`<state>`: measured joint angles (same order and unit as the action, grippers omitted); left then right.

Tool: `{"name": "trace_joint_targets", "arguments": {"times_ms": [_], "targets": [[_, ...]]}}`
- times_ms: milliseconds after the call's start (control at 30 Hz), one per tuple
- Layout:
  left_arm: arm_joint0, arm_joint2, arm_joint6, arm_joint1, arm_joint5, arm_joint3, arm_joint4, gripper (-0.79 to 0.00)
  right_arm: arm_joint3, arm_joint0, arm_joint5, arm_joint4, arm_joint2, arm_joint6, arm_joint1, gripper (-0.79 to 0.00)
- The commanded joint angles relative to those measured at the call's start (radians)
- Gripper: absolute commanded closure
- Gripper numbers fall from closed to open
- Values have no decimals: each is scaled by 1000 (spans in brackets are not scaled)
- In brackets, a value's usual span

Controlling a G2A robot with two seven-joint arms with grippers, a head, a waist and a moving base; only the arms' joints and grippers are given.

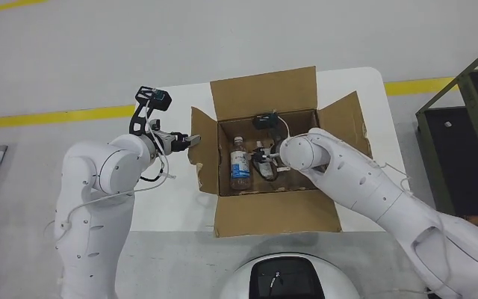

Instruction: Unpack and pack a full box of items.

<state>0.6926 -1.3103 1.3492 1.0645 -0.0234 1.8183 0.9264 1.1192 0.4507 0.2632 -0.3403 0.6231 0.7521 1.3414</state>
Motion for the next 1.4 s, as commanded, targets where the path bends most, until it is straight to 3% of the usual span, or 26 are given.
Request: {"name": "trace_joint_targets", "arguments": {"times_ms": [0,67,100,133,167,233,400,533,667,800,900,1000,1167,1367], "targets": [[0,0,0,0,0,0,0,-785,96,34,-3,-37,54,3,-28,-785],[0,0,0,0,0,0,0,-785,211,84,-16,-84,127,-1,-63,-785],[0,0,0,0,0,0,0,-785,269,118,-23,-100,173,-8,-81,-631],[0,0,0,0,0,0,0,-785,339,157,-37,-123,224,-22,-100,-357],[0,0,0,0,0,0,0,-785,413,200,-53,-151,275,-28,-119,-139],[0,0,0,0,0,0,0,-785,560,296,-92,-188,392,-48,-153,0],[0,0,0,0,0,0,0,-785,840,539,-194,-265,702,-90,-215,0],[0,0,0,0,0,0,0,-785,967,729,-233,-247,932,-151,-236,0],[0,0,0,0,0,0,0,-785,1003,909,-246,-170,1130,-260,-238,0],[0,0,0,0,0,0,0,-785,947,1072,-304,-16,1265,-408,-226,0],[0,0,0,0,0,0,0,-785,866,1135,-362,57,1286,-441,-220,0],[0,0,0,0,0,0,0,-785,782,1125,-400,64,1243,-407,-220,0],[0,0,0,0,0,0,0,-785,676,985,-434,49,1084,-330,-218,0],[0,0,0,0,0,0,0,-785,649,848,-492,61,944,-291,-209,0]]}}
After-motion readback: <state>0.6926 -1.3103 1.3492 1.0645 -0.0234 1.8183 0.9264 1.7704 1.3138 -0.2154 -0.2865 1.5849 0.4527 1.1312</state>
